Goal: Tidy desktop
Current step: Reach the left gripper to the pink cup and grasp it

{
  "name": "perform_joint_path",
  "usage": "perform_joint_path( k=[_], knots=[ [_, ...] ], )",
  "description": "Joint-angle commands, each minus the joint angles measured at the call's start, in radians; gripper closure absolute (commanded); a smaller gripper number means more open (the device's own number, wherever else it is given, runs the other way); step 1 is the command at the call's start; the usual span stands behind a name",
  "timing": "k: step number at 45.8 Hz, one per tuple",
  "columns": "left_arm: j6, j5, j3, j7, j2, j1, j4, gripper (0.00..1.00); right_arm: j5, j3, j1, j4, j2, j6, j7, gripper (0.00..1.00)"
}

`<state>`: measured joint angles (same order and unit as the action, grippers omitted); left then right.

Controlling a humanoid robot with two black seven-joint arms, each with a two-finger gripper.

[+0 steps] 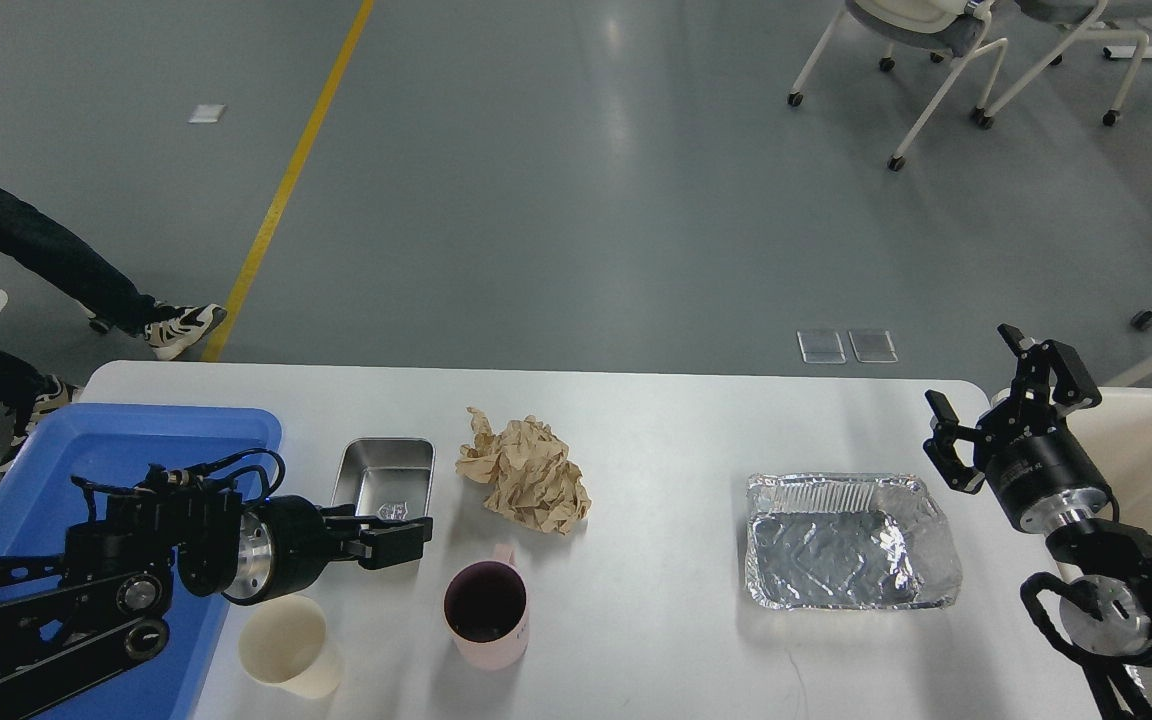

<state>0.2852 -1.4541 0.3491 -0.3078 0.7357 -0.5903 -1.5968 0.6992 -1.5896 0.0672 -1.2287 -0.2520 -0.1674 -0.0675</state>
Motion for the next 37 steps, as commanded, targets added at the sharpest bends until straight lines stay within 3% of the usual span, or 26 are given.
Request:
perform_joint_path(
  k=[1,12,27,37],
  knots=[
    [0.002,0.0,-0.004,0.007,-0.042,0.004,0.018,0.03,0.0,0.0,0.0,0.0,0.0,0.0,0.0,0.0],
    [-0.001,-0.037,-0.055,0.013,-0.056,0.003,0.02,0.03,0.002,-0.001,-0.001,0.006,-0.001,0.002,0.0,0.0],
    [-0.012,-0.068,-0.07,0.058,-0.073,0.0,0.026,0.03,0.002,-0.006,-0.004,0.006,-0.001,0.002,-0.002,0.0],
    [-0.014,-0.144,-0.101,0.058,-0.108,0.001,0.06,0.03,0.002,-0.01,-0.004,0.006,-0.001,0.002,-0.002,0.0]
  ],
)
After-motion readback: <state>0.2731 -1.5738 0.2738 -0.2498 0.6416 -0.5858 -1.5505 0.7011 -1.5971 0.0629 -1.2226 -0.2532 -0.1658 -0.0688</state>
